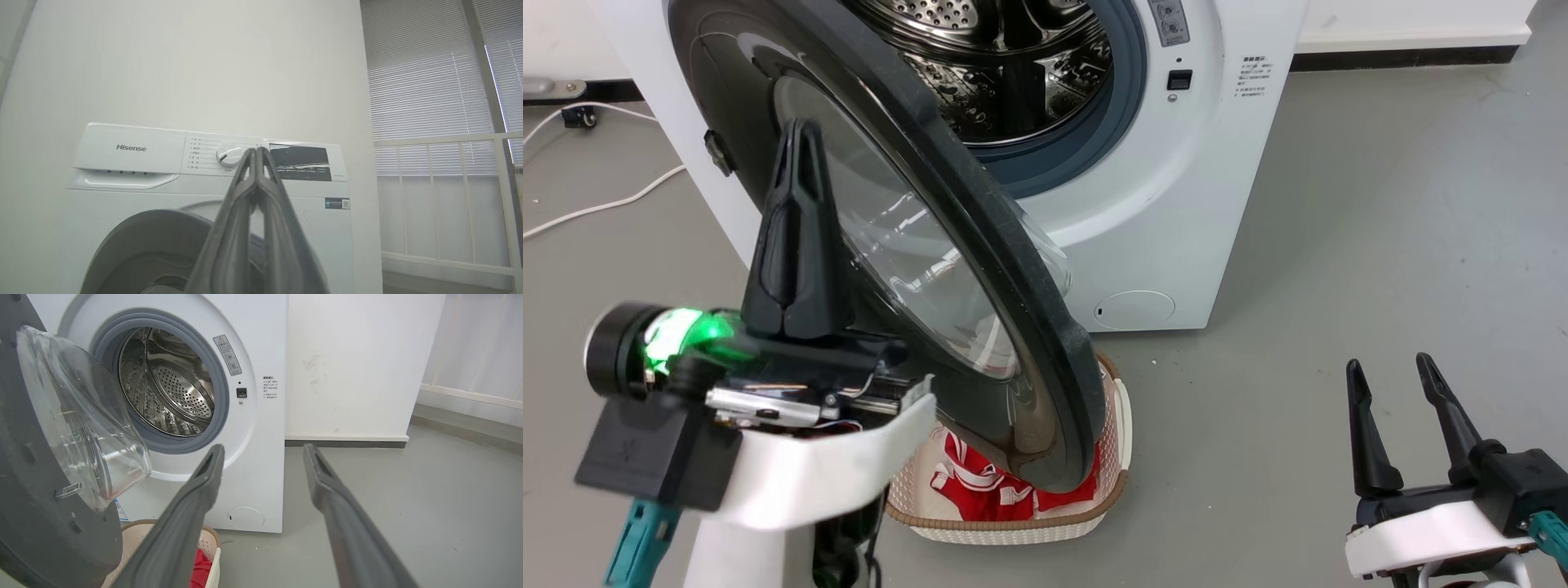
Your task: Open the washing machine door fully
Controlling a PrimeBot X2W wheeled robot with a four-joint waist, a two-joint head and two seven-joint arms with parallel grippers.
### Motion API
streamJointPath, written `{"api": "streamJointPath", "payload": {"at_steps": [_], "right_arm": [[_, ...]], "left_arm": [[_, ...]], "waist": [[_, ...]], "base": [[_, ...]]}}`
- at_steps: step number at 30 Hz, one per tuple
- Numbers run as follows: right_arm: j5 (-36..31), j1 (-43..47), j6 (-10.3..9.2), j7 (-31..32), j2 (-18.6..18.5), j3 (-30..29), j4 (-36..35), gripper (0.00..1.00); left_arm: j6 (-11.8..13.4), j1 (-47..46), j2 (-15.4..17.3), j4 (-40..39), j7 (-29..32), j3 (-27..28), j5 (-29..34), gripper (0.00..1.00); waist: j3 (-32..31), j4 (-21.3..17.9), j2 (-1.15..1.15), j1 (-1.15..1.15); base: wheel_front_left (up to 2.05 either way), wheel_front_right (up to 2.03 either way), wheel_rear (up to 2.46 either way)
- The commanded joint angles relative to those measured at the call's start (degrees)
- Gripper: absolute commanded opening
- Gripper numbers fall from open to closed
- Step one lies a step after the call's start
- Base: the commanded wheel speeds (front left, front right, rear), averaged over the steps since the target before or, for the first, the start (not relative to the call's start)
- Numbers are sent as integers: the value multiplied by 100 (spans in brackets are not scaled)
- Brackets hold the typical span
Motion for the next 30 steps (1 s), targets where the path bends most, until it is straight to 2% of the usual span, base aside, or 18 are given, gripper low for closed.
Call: {"api": "streamJointPath", "payload": {"at_steps": [1,5,9,17,22,27,30], "right_arm": [[26,-15,-4,-33,20,-6,5,100],[35,-6,-4,-17,20,-18,-8,100],[38,9,-4,-6,20,-21,-9,100],[112,80,-4,-9,20,-55,-1,100],[165,71,-4,-7,20,-54,4,100],[202,29,-4,-7,20,-69,4,100],[218,14,-4,-14,20,-61,18,100]], "left_arm": [[-25,-134,3,-197,-13,-120,30,0],[-78,-350,4,-686,-10,-507,64,0],[-195,-349,3,-826,-9,-1017,20,0],[-522,172,10,-317,399,-2284,-331,0],[-633,500,164,52,799,-2964,-513,0],[-663,763,408,320,1095,-3359,-502,0],[-602,894,532,433,1170,-3415,-422,0]], "waist": [[0,6,0,0],[-4,4,0,0],[-28,-15,0,0],[-42,-13,0,0],[-4,10,0,0],[59,28,0,0],[87,36,0,0]], "base": [[0,0,0],[0,0,0],[0,0,0],[0,0,0],[0,0,0],[0,0,0],[0,0,0]]}}
